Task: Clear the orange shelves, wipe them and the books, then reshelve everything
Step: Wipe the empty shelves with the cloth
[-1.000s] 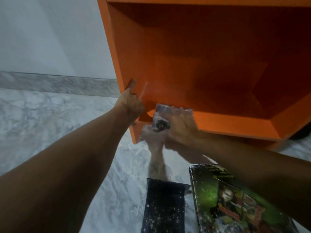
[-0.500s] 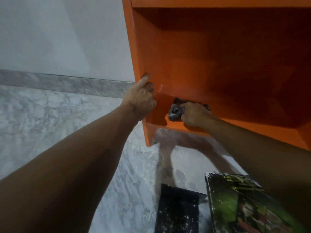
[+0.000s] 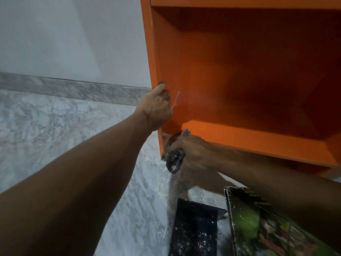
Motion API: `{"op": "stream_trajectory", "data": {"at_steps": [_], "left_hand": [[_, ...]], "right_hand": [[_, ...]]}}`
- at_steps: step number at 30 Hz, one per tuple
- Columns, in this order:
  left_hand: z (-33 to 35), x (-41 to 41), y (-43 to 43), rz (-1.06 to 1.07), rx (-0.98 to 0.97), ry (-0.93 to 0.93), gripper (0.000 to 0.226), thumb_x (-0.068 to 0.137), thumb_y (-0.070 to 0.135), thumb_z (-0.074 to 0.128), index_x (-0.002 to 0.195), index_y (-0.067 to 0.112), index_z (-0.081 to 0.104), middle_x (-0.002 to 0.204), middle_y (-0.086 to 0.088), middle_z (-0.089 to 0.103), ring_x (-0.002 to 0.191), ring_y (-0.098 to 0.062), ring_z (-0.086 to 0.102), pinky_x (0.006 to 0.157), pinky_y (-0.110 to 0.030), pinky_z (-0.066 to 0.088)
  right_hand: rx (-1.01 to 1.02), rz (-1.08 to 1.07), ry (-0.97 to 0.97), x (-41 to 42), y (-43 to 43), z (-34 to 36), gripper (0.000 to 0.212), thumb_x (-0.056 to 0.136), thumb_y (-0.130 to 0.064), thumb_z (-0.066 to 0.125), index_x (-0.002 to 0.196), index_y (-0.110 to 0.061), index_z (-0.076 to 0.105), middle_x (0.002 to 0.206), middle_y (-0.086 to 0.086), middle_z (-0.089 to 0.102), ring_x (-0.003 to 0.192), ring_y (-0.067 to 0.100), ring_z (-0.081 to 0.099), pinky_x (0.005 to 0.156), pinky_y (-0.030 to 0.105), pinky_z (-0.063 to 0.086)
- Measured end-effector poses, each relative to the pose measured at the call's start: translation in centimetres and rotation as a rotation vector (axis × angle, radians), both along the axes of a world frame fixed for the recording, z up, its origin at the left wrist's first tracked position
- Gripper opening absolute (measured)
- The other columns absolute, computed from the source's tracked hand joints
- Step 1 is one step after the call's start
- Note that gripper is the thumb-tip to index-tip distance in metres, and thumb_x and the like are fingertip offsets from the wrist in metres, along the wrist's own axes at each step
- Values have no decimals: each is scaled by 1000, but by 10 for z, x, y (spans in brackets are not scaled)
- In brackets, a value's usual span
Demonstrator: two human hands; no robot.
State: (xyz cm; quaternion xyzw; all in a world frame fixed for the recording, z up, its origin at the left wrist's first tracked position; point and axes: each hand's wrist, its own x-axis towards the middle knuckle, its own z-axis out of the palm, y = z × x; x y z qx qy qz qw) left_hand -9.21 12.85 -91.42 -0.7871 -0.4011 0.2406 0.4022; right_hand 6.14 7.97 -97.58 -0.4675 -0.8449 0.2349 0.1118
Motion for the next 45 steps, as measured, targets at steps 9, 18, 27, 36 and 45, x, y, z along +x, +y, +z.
{"op": "stream_trajectory", "data": {"at_steps": [9, 18, 27, 36, 45], "left_hand": [[-2, 1, -3, 4, -7, -45, 38, 90, 43, 60, 121, 21, 61, 131, -6, 59, 130, -29, 43, 117, -47, 14], [-16, 24, -15, 141, -16, -95, 39, 90, 41, 60, 124, 22, 61, 129, -7, 60, 127, -29, 45, 115, -51, 15], [-49, 115, -29, 169, -382, -312, 39, 98, 18, 50, 137, 23, 50, 138, -6, 52, 128, -28, 50, 113, -58, 25], [-60, 229, -51, -35, -461, -379, 36, 104, 12, 37, 138, 10, 46, 132, -13, 52, 118, -30, 56, 88, -37, 47], [-50, 266, -65, -17, -532, -435, 43, 95, 13, 53, 136, 1, 49, 136, -21, 51, 123, -35, 52, 100, -41, 47]], "right_hand": [[356, -32, 102, 13, 16, -4, 33, 63, -32, 70, 92, -17, 71, 94, 6, 67, 94, 27, 59, 78, 42, 46], [461, 142, -616, 41, 0, -26, 45, 88, -19, 63, 132, -27, 56, 156, 7, 24, 140, 45, 22, 103, 63, 32], [385, 1, -745, 154, -53, -10, 43, 94, -19, 55, 135, -29, 54, 158, 7, 17, 132, 42, 31, 103, 51, 37], [345, -221, -936, 282, -111, -4, 31, 76, -26, 75, 107, -18, 73, 143, 16, 45, 113, 49, 51, 94, 56, 45], [426, -232, -1027, 280, -114, -9, 8, 76, -15, 74, 83, -10, 74, 108, 18, 53, 83, 36, 54, 69, 46, 46]]}}
